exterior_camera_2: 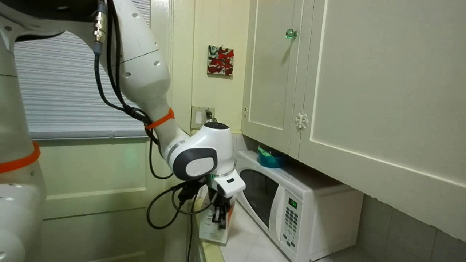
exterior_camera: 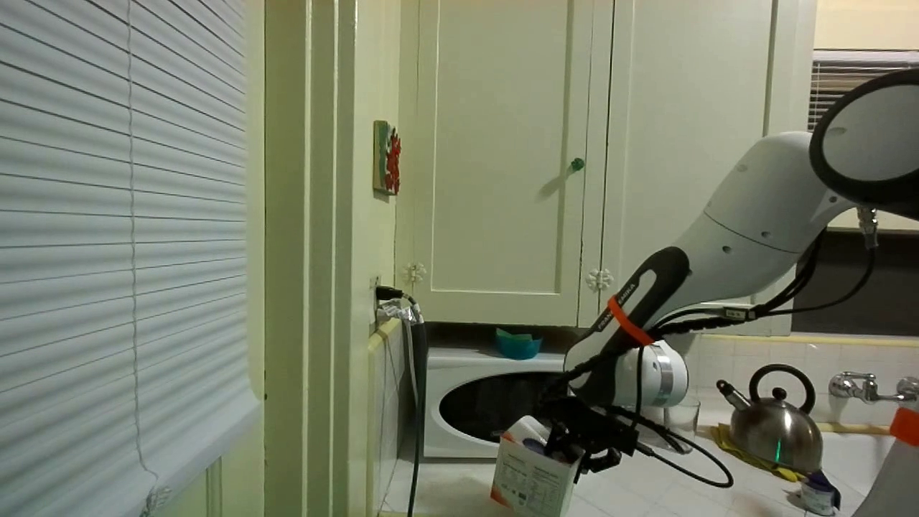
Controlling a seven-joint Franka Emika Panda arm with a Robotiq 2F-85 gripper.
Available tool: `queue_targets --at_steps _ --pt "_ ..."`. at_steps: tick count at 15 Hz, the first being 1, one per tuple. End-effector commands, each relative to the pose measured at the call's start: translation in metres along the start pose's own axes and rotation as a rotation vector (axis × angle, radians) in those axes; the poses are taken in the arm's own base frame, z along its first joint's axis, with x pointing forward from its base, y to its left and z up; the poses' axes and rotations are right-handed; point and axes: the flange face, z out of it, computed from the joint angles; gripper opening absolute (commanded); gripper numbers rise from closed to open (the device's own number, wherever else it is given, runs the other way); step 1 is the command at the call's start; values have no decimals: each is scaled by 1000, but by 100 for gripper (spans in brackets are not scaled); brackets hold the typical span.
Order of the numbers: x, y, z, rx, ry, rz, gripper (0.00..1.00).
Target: Move the box and then open the cabinet door
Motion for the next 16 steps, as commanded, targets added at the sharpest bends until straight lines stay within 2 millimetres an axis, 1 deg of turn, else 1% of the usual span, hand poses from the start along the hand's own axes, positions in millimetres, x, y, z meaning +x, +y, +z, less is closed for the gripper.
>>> queue_targets --at_steps 1,2,3,5,7,8,9,10,11,12,14,16 --pt "30 1 -15 -117 -10 -155 1" --pt "40 0 -19 -139 2 -204 3" --pt "50 -1 -21 -157 30 -267 1" --pt "65 -5 -28 -157 90 -372 0" --pt "73 -15 -35 -142 146 -467 0" --pt "74 -21 -37 -140 158 -479 0" --pt "74 -25 -38 -142 168 -478 25" --pt "74 -26 -41 -136 194 -461 27" --pt "75 -28 -44 -129 205 -450 33" --pt "78 -28 -47 -127 219 -419 42" --pt "80 -25 -57 -105 237 -337 55" --pt "76 -17 -71 -86 238 -257 70"
